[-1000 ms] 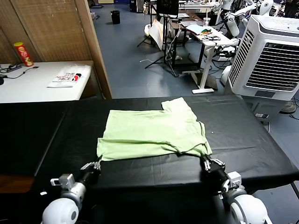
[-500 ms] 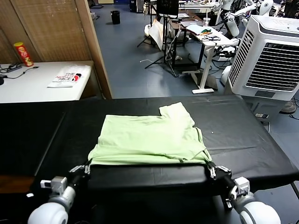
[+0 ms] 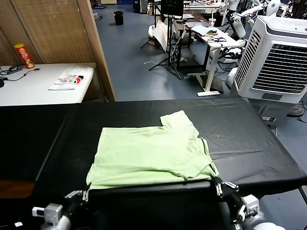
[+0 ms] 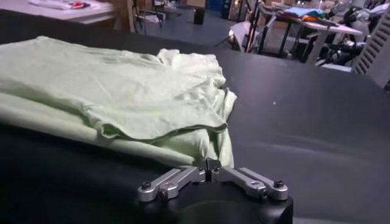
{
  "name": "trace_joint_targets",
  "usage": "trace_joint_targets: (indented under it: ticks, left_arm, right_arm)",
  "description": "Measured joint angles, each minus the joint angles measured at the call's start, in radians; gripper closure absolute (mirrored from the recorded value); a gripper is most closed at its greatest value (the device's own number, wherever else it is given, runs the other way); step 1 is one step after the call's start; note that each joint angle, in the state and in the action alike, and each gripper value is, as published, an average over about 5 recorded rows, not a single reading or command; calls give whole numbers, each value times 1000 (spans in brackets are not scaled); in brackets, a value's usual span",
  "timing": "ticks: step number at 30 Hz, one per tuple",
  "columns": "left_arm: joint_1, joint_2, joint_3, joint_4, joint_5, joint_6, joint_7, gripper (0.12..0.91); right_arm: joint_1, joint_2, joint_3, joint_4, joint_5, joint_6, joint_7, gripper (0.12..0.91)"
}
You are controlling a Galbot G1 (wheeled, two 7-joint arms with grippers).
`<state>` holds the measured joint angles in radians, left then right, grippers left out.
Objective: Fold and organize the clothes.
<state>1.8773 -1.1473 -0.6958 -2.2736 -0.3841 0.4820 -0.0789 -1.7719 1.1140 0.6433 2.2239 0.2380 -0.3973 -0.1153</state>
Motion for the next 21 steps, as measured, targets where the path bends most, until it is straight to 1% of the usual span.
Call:
trace_joint_targets:
  ticks: [1,2,3,4,7,9,10,12,15,18,21]
  left_arm:
    - [5,-1,-4,-9,-4,12,-8,680]
    - [9,-1,-8,-20,-12,27,-16,630]
    - [10,0,-13,-32,-22,46,-24,563]
    - [7,3,-19,-45,-36,69,-32,512]
    - [-15,14,-37,-88,-89,125,-48,350]
    - [-46,26,-43,-104,-126,134,-58,276]
    - [-68,32,-42,-105,-146,134,-65,254]
    - [-126,46,-33,-90,-191,131,-82,238]
    - [-252,66,1,-31,-261,132,-104,233]
    - [-408,78,53,58,-308,134,-109,232]
    - [-563,78,108,162,-334,138,-108,232]
  right_arm:
    - [-8,4,5,15,0,0,1,320]
    - [-15,8,11,30,4,2,1,285]
    - [-19,11,17,47,12,6,1,264]
    - [-20,13,24,64,22,9,1,242]
    - [2,9,44,94,56,18,8,229]
    - [48,-1,52,86,67,22,23,228]
    - [83,-7,53,71,69,24,34,227]
    - [175,-20,42,19,71,24,55,227]
    - [340,-31,-2,-91,82,25,82,227]
    - [507,-30,-71,-218,109,13,111,227]
    - [664,-22,-150,-347,154,-32,146,227]
